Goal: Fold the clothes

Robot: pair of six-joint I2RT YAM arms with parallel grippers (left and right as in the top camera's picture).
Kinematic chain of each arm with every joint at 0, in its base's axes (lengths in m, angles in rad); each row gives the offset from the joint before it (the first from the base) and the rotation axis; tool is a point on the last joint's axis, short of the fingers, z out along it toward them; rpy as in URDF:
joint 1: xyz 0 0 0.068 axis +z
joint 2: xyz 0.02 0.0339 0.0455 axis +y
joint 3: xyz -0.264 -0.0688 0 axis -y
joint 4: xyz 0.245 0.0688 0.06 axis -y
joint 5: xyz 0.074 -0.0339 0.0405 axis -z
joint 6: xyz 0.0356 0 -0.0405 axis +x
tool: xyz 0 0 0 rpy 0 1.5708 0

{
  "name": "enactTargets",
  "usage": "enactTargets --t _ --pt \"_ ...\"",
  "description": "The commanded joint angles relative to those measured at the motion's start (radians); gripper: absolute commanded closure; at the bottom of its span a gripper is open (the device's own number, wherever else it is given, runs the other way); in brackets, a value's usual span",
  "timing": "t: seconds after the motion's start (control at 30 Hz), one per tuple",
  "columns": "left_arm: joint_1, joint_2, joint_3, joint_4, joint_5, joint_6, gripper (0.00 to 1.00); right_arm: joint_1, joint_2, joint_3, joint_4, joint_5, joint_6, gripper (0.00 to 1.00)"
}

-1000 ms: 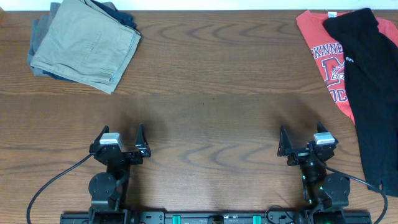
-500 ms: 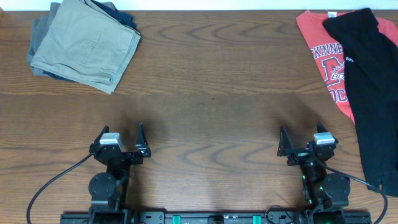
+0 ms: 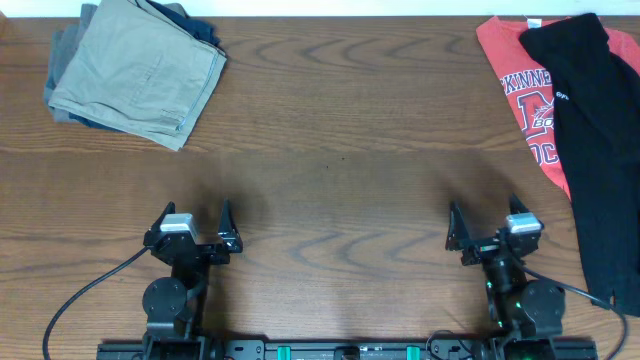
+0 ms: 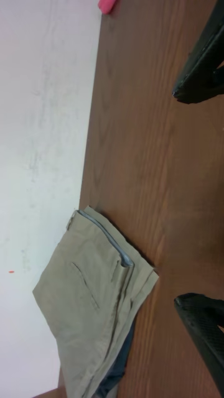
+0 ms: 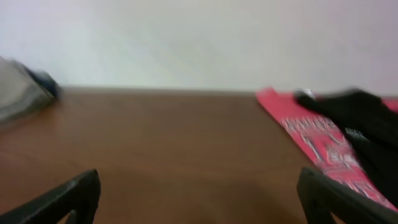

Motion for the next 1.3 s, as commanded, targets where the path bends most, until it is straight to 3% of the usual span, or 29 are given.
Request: enactTargets --t 0.0,0.13,0.27,0.43,0.53,0.67,0.8,0.97,1.27 --pt "-0.002 -0.007 -0.018 -0.037 -0.027 -0.009 0.02 0.014 -0.006 -0.001 0.072 -0.306 0.292 0.01" --pt "-0.002 -0.007 -0.018 -0.037 -0.027 -0.009 0.02 0.014 -0.006 -0.001 0.069 -0.61 0.503 0.01" --pt "-0.002 -0.007 -0.018 -0.037 -0.027 -0.008 0.02 0.014 -0.006 -0.001 0.177 -0.623 0.732 0.01" --pt "-0.002 -0.007 -0.018 -0.037 -0.027 -0.008 0.02 0.014 -0.006 0.005 0.462 -0.584 0.661 0.01" --pt "-0.002 -0.007 -0.018 -0.037 -0.027 -0.009 0.02 0.005 0.002 0.061 0.455 -0.425 0.603 0.01" --pt "-0.002 -0.007 -0.018 -0.037 -0.027 -0.009 0.02 -0.017 0.105 0.238 0.229 -0.271 0.346 0.01" --pt "-0.002 -0.007 -0.018 -0.037 -0.027 -0.008 0.02 -0.047 0.352 0.494 -0.017 -0.069 0.085 0.01" --pt "-0.002 -0.007 -0.018 -0.037 -0.027 -0.009 0.02 -0.132 0.728 0.84 -0.249 0.155 -0.029 0.01" --pt "-0.002 -0.007 -0.018 -0.037 -0.027 -0.008 0.02 -0.456 1.393 1.511 -0.749 0.176 -0.039 0.01"
